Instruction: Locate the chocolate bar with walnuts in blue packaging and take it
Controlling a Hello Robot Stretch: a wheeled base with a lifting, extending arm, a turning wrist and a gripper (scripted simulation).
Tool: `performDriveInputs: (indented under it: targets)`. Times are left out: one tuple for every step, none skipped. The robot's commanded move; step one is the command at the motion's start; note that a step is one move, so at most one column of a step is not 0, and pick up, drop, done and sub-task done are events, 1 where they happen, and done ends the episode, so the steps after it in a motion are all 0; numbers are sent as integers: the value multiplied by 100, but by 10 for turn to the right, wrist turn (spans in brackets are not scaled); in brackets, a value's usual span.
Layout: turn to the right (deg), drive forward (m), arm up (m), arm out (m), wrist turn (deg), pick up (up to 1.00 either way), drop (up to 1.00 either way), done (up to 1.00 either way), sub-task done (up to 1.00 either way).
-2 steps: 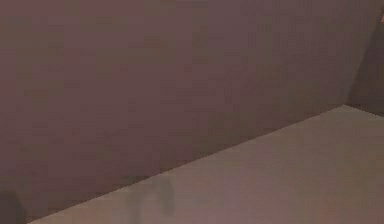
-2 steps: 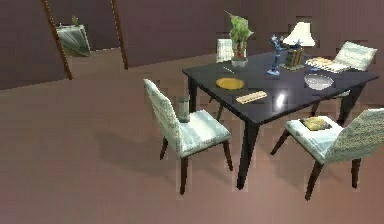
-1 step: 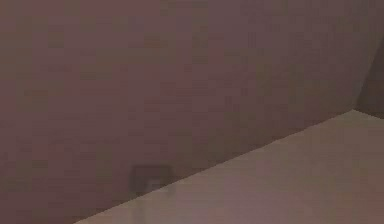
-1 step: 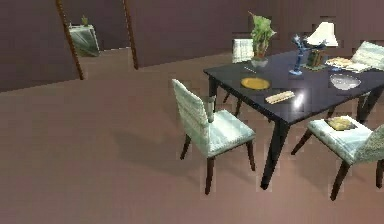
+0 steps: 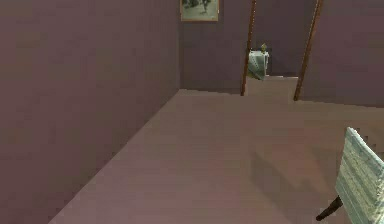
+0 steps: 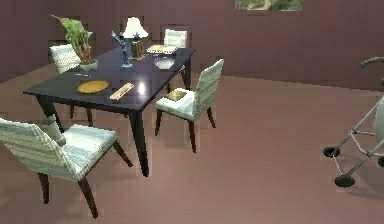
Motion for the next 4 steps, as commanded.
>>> performDriveInputs:
  targets:
    - [150,0,0,0,0,0,0,0,0]
    - [0,100,0,0,0,0,0,0,0]
    - [0,100,0,0,0,0,0,0,0]
    - [30,0,0,0,0,0,0,0,0]
